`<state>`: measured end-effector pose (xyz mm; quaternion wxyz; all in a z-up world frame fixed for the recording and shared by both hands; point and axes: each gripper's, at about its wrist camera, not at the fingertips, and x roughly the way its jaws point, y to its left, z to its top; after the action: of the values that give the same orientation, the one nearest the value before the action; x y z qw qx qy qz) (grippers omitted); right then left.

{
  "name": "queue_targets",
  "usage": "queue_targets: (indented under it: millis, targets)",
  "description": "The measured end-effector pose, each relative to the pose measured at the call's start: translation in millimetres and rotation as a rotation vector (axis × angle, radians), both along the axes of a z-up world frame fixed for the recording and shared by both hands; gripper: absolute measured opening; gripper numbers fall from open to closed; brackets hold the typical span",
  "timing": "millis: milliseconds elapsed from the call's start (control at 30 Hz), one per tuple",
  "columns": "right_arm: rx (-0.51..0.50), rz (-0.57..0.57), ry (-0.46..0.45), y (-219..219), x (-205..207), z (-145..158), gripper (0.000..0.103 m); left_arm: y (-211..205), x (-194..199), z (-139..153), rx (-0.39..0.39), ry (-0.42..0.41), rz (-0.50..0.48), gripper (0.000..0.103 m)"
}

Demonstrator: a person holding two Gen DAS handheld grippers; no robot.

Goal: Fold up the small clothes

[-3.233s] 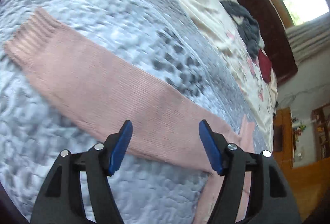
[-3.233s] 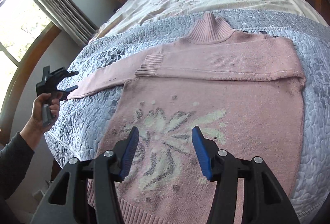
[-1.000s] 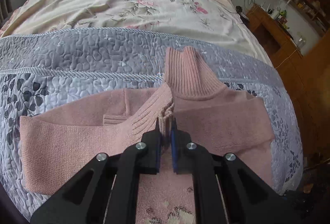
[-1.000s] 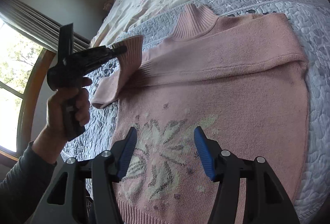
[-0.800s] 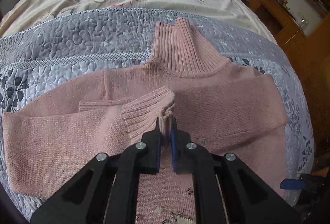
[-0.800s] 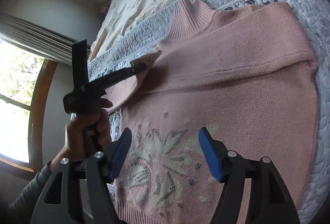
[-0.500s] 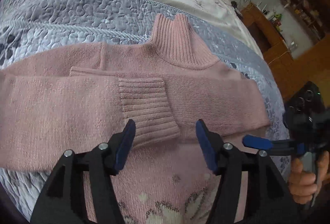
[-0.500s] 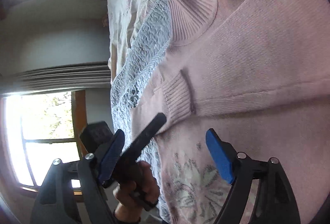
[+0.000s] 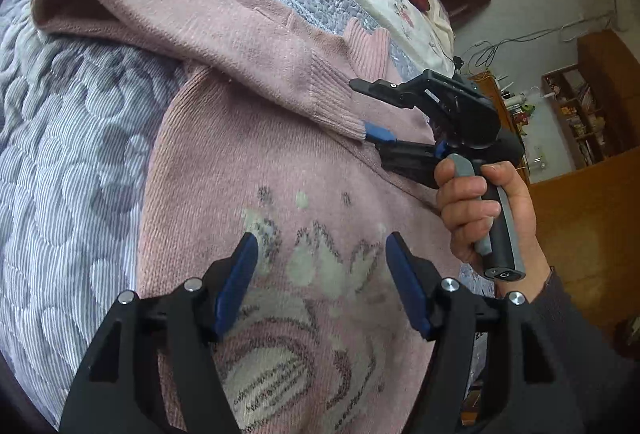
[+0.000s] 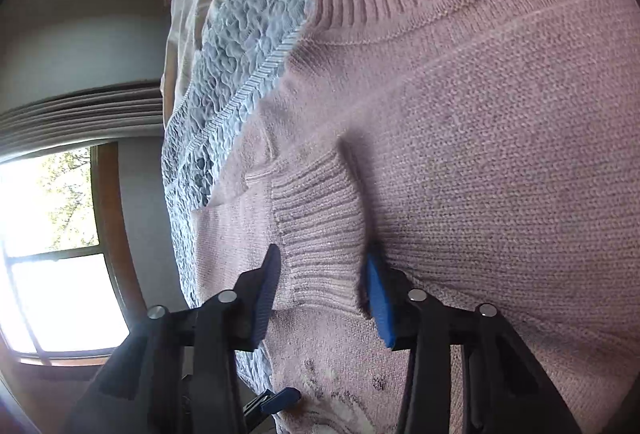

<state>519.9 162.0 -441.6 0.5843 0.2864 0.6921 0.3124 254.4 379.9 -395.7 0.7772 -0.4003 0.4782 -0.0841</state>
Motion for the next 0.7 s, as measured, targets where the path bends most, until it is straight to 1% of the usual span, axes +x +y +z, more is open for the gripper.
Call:
queue_targets:
  millis: [67, 100, 133, 333, 433, 533, 633, 700]
  targets:
    - [-0.029, 0.003, -0.029, 3.4, 0.0, 6.8, 0.012, 1.3, -3.5, -1.4, 0.0, 0.007, 0.006, 0.066]
    - [-0.028, 0.001, -0.048, 3.1, -0.6, 13.4, 0.008, 2.5, -3.2, -1.1, -0.001, 0.009, 0.008, 0.066]
    - [-0.02, -0.002, -0.069, 1.7, 0.1, 19.8, 0.007, 4.2, -3.8, -0.8, -0.006, 0.01, 0.009, 0.066]
    - [-0.053, -0.025, -0.2, -17.8, 6.6, 74.1, 0.006, 12.8, -6.4, 0.2, -0.026, 0.028, 0.016, 0.066]
    - [-0.085, -0.042, -0.264, -39.3, 11.0, 102.3, 0.005, 14.0, -9.8, -3.8, -0.046, 0.048, 0.021, 0.066]
    - [-0.115, -0.063, -0.316, -65.0, 16.1, 126.7, 0.005, 12.7, -10.2, -3.1, -0.038, 0.054, 0.021, 0.066]
    - [-0.145, -0.091, -0.345, -89.8, 19.3, 142.7, 0.005, 13.5, -9.1, -0.5, -0.051, 0.06, 0.029, 0.066]
    - [-0.161, -0.109, -0.35, -108.4, 21.9, 147.5, 0.005, 13.7, -7.2, 4.3, -0.054, 0.056, 0.032, 0.066]
